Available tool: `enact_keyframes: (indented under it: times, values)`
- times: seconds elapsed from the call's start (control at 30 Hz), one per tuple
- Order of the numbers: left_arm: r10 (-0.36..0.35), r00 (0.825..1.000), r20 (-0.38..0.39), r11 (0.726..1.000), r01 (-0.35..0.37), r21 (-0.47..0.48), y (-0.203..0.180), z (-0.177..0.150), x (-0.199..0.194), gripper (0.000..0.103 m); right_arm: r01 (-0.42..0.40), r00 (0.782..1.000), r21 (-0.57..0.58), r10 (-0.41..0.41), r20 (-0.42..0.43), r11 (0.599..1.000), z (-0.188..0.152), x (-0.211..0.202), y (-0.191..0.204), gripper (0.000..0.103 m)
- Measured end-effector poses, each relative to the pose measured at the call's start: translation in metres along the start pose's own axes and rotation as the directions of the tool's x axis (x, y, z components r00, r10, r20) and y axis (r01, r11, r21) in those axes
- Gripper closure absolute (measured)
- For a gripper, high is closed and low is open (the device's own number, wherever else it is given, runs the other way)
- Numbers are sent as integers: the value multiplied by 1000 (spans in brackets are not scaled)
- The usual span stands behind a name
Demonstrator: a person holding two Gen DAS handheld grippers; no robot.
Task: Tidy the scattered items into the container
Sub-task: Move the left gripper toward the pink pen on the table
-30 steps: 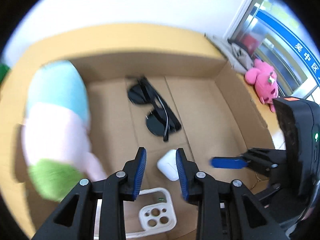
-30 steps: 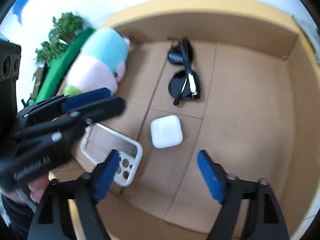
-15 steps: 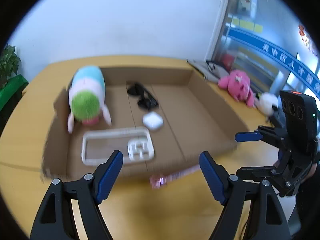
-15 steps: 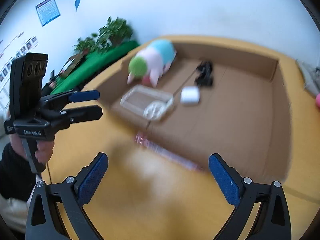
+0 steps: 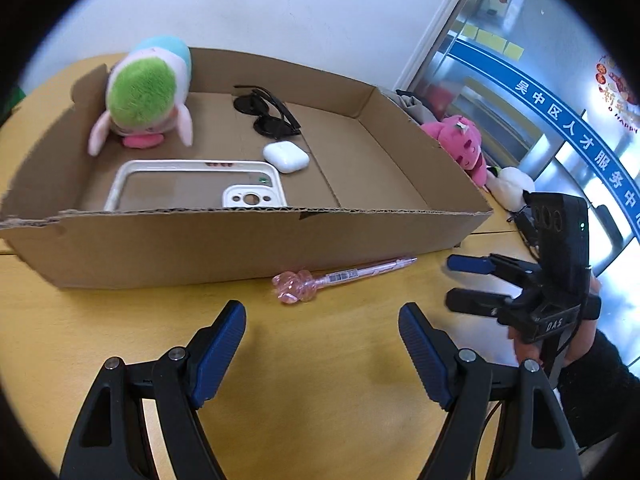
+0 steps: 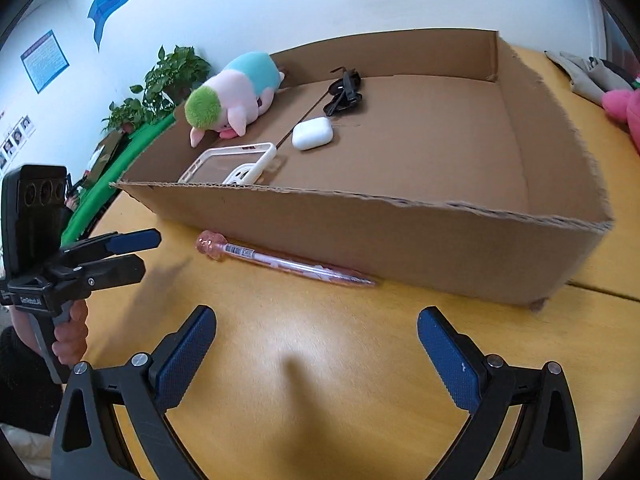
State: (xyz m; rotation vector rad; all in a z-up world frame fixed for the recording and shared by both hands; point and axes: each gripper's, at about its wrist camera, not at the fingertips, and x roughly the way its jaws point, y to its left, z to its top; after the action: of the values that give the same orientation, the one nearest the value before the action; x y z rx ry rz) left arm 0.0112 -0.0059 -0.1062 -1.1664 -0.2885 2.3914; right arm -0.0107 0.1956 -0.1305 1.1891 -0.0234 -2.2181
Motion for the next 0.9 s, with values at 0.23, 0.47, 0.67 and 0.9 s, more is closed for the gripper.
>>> enact_keyframes:
  times: [0.23,0.47,0.67,0.9]
  values:
    - [-110,994,-21,994,109,-28,6,4,23,24,20,1000,-7,-20,11,1000,4,17,13,1]
    - [-226,974,-30,973,224,-58,10,3,34,24,14,1000,3,-14,10,1000,1,18,14,1]
    - [-335,939,-85,942,336,7,-4,-9,26,24,-31,999,38,30,19,999,-9,8,11,1]
    - [-261,964,-53,964,263,35,4,-2,19,24,-48,998,91,45,41,995,-22,-7,2,1]
